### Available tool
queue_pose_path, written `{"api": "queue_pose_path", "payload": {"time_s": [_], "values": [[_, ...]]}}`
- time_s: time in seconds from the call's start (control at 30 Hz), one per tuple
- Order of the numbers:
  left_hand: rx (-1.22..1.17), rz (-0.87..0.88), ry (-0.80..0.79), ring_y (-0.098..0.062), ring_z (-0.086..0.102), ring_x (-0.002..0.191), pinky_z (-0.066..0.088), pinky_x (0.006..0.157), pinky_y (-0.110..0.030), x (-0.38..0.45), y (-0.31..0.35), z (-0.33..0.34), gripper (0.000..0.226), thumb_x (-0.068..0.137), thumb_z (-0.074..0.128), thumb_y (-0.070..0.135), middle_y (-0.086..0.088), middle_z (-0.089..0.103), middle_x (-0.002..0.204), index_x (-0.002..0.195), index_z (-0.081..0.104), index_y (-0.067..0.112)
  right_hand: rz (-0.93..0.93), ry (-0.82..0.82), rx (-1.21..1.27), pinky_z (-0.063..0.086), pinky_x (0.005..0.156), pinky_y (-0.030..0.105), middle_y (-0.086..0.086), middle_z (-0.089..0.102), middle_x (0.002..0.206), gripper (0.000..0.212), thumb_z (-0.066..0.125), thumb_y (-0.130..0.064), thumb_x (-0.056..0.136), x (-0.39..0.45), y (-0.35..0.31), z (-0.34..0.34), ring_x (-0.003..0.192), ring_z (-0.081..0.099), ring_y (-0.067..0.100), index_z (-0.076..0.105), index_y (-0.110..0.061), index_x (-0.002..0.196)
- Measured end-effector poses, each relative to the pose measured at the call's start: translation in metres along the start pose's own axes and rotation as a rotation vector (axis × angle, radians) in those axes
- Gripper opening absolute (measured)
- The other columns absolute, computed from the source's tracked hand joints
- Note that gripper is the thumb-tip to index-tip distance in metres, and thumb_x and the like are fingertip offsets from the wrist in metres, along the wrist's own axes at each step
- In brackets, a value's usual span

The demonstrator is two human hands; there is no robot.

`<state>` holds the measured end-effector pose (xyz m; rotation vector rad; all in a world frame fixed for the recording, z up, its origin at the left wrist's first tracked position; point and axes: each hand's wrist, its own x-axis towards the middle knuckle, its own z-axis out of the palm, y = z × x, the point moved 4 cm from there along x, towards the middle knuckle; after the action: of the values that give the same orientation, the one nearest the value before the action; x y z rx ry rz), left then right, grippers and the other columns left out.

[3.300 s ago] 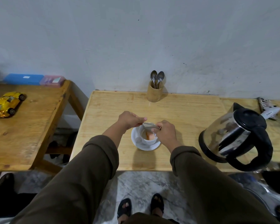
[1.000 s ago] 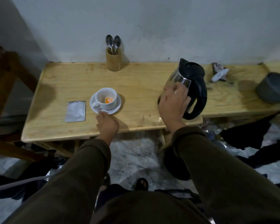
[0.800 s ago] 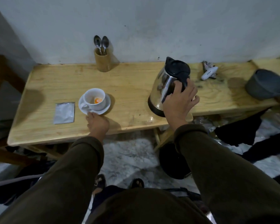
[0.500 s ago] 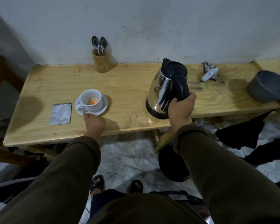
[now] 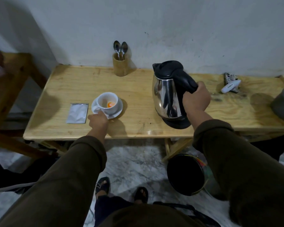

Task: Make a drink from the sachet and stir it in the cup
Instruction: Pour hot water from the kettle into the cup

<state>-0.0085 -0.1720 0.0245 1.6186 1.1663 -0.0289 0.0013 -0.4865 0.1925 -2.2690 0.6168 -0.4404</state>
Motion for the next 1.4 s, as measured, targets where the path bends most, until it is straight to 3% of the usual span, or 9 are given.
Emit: {"api": "queue_pose_path", "payload": {"time_s": [0.1, 0.2, 0.37, 0.5, 0.67, 0.8, 0.97, 1.2, 1.4], "values": [[-0.03, -0.041, -0.099, -0.032, 0.057, 0.119, 0.044, 0.104, -0.044, 0.026, -0.008, -0.001, 0.075, 0.086, 0.035, 0.066, -0.012, 0.064, 0.127, 0.126, 0.056, 0.006, -0.166, -0.069, -0.12, 0.032, 0.068, 0.026, 0.014, 0.063, 0.097, 0.019, 0.05, 0.0, 0.079, -0.002, -0.021, 0.007, 0.078, 0.044, 0.02, 0.055, -0.006, 0.096], [-0.054, -0.045, -0.188, -0.029, 0.059, 0.112, 0.043, 0.106, -0.044, 0.023, -0.004, -0.006, 0.069, 0.094, 0.025, 0.06, -0.007, 0.066, 0.11, 0.116, 0.062, 0.006, -0.292, -0.17, -0.235, 0.03, 0.066, 0.027, 0.016, 0.064, 0.096, 0.021, 0.052, -0.002, 0.079, -0.006, -0.042, 0.021, 0.078, 0.049, 0.026, 0.056, -0.007, 0.099], [-0.178, -0.084, -0.295, -0.032, 0.059, 0.116, 0.047, 0.104, -0.042, 0.029, 0.005, -0.01, 0.055, 0.096, 0.038, 0.048, -0.02, 0.06, 0.126, 0.131, 0.05, 0.007, -0.452, -0.319, -0.397, 0.032, 0.065, 0.029, 0.01, 0.051, 0.081, 0.019, 0.053, -0.001, 0.077, -0.017, -0.074, 0.049, 0.087, 0.058, 0.033, 0.043, -0.014, 0.084], [-0.217, -0.159, -0.339, -0.028, 0.063, 0.105, 0.051, 0.099, -0.039, 0.028, 0.006, -0.014, 0.056, 0.094, 0.043, 0.047, -0.016, 0.064, 0.111, 0.13, 0.048, 0.005, -0.535, -0.394, -0.506, 0.036, 0.064, 0.032, 0.011, 0.051, 0.08, 0.015, 0.051, -0.001, 0.079, -0.024, -0.096, 0.067, 0.087, 0.058, 0.036, 0.042, -0.013, 0.083], [-0.224, -0.133, -0.388, -0.028, 0.062, 0.098, 0.049, 0.102, -0.041, 0.03, 0.005, -0.015, 0.055, 0.096, 0.04, 0.047, -0.017, 0.062, 0.104, 0.128, 0.05, 0.003, -0.596, -0.425, -0.635, 0.042, 0.074, 0.038, 0.015, 0.063, 0.102, 0.023, 0.051, -0.004, 0.085, -0.033, -0.119, 0.085, 0.097, 0.058, 0.035, 0.054, -0.01, 0.107], [-0.232, -0.127, -0.414, -0.029, 0.061, 0.11, 0.047, 0.104, -0.042, 0.033, 0.003, -0.013, 0.057, 0.096, 0.041, 0.046, -0.016, 0.061, 0.104, 0.13, 0.049, 0.001, -0.651, -0.423, -0.746, 0.044, 0.082, 0.04, 0.014, 0.063, 0.107, 0.024, 0.052, -0.006, 0.087, -0.037, -0.136, 0.097, 0.1, 0.059, 0.034, 0.054, -0.012, 0.11], [-0.226, -0.136, -0.389, -0.027, 0.062, 0.103, 0.049, 0.102, -0.038, 0.039, 0.003, -0.009, 0.055, 0.097, 0.042, 0.044, -0.015, 0.062, 0.104, 0.128, 0.051, -0.001, -0.701, -0.417, -0.843, 0.043, 0.086, 0.04, 0.014, 0.062, 0.108, 0.023, 0.054, -0.01, 0.088, -0.039, -0.15, 0.105, 0.102, 0.058, 0.034, 0.056, -0.012, 0.11], [-0.225, -0.152, -0.386, -0.029, 0.06, 0.112, 0.05, 0.098, -0.034, 0.038, 0.006, -0.009, 0.051, 0.098, 0.044, 0.035, -0.02, 0.057, 0.132, 0.135, 0.046, 0.0, -0.745, -0.399, -0.869, 0.042, 0.089, 0.041, 0.013, 0.063, 0.108, 0.022, 0.052, -0.013, 0.09, -0.044, -0.157, 0.113, 0.102, 0.058, 0.033, 0.056, -0.012, 0.112], [-0.167, -0.138, -0.368, -0.029, 0.054, 0.122, 0.045, 0.095, -0.03, 0.038, 0.005, -0.009, 0.047, 0.1, 0.041, 0.033, -0.018, 0.056, 0.131, 0.138, 0.044, 0.004, -0.774, -0.368, -0.88, 0.042, 0.089, 0.04, 0.014, 0.062, 0.108, 0.023, 0.048, -0.011, 0.092, -0.044, -0.16, 0.116, 0.102, 0.058, 0.033, 0.055, -0.011, 0.114]]}}
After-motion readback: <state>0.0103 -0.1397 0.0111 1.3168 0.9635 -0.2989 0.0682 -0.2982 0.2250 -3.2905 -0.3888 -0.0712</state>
